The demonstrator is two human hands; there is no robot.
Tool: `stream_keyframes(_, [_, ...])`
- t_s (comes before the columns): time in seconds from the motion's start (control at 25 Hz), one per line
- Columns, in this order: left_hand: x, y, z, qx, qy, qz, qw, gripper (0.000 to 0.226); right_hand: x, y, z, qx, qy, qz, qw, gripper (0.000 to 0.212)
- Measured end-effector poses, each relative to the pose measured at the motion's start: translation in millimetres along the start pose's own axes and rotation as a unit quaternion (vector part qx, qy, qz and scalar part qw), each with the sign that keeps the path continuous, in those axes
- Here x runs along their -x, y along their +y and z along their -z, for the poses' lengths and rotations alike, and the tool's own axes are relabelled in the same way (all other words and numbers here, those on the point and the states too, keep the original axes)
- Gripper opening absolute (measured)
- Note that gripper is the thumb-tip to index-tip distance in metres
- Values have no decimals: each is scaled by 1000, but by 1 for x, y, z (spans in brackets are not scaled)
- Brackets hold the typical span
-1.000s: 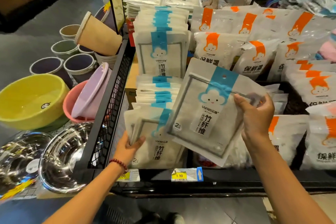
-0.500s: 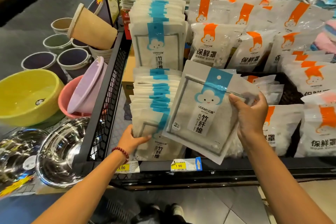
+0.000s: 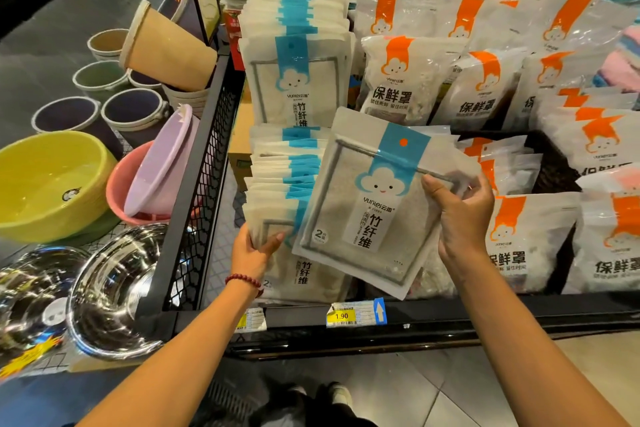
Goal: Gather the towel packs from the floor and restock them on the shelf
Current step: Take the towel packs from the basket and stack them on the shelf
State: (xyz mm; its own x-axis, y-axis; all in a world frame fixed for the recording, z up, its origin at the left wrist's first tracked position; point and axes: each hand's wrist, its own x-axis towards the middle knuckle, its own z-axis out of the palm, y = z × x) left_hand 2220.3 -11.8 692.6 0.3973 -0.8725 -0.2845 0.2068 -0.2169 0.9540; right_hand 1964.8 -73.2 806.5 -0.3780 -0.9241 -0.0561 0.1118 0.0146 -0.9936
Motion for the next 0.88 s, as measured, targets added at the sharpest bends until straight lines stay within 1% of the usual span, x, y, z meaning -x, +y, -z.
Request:
stream_keyframes(0.04, [2, -3, 0, -16, 3, 7, 1000, 38, 2, -2, -4, -9, -4, 0, 1000, 57])
stream_keyframes(0.08, [4, -7, 1, -42, 2, 19, 999, 38, 4, -2, -7, -12, -11, 0, 1000, 43])
stream_keyframes(0.12, [5, -9, 3, -78, -1, 31, 997, 37, 6, -2, -9, -13, -22, 3, 1000, 38])
stream_keyframes(0.16, [5, -10, 5, -119, -7, 36, 992, 36, 10, -3, -12, -18, -34, 6, 999, 39])
stream_keyframes(0.2, [4, -9, 7, -167, -11, 31, 985, 34, 13, -3, -14, -25, -40, 7, 999, 44])
stream_keyframes(0.28, [1, -4, 9, -262, -12, 3, 965, 30, 16, -2, -17, -36, -41, 4, 999, 54])
stream_keyframes(0.32, [1, -1, 8, -304, -3, -15, 953, 29, 17, -3, -18, -40, -46, 0, 998, 53])
stream_keyframes(0.4, [3, 2, 8, -393, 27, -50, 918, 30, 14, -2, -18, -36, -62, 5, 997, 35])
stream_keyframes(0.48, [1, -1, 12, -465, 57, -81, 880, 42, 10, -1, -17, -32, -70, 10, 997, 34])
stream_keyframes(0.52, [-1, -3, 14, -478, 72, -84, 871, 51, 8, -2, -16, -31, -67, 14, 997, 34])
stream_keyframes(0.56, [-3, -4, 17, -476, 88, -77, 871, 59, 5, -3, -14, -31, -63, 20, 997, 34])
stream_keyframes(0.64, [-5, -4, 19, -452, 109, -65, 883, 80, 1, -4, -11, -34, -58, 29, 997, 34])
stream_keyframes(0.72, [-5, -4, 16, -394, 79, -63, 914, 96, -3, -3, -8, -36, -52, 34, 997, 34])
stream_keyframes(0.8, [-4, -6, 10, -326, 36, -52, 943, 97, -4, 0, -7, -34, -49, 34, 998, 34])
stream_keyframes(0.88, [-7, -7, 5, -320, 36, -48, 946, 86, -4, 3, -8, -36, -44, 29, 998, 36])
